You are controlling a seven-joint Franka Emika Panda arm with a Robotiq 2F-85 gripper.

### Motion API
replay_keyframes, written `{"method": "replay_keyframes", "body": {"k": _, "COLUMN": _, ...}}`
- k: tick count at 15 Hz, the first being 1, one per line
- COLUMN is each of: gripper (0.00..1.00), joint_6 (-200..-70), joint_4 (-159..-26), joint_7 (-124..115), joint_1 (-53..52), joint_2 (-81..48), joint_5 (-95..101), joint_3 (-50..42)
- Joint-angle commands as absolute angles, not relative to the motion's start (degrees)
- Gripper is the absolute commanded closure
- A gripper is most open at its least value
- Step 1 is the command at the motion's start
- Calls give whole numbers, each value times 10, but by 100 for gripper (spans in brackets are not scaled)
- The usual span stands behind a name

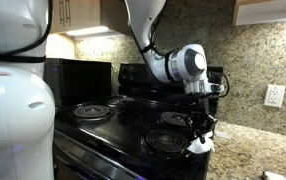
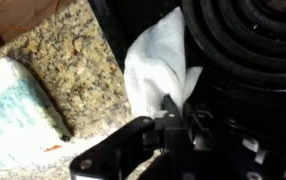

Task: Use the white napkin to wipe the stove

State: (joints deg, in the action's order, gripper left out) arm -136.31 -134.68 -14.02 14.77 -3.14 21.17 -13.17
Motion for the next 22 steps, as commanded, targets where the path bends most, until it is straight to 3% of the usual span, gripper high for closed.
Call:
{"method": "replay_keyframes", "body": {"k": 1, "gripper": 91, "joint_6": -1392, "joint_4": -1305, "joint_7": -135, "joint_1": 131, "joint_2": -109, "joint_5": 202, "joint_3": -129}}
{"method": "replay_keyframes", "body": {"k": 22, "gripper": 91, "joint_6": -1336, "joint_4": -1359, "joint_7": -23, "joint_1": 78, "joint_2": -74, "joint_5": 64, "joint_3": -65}}
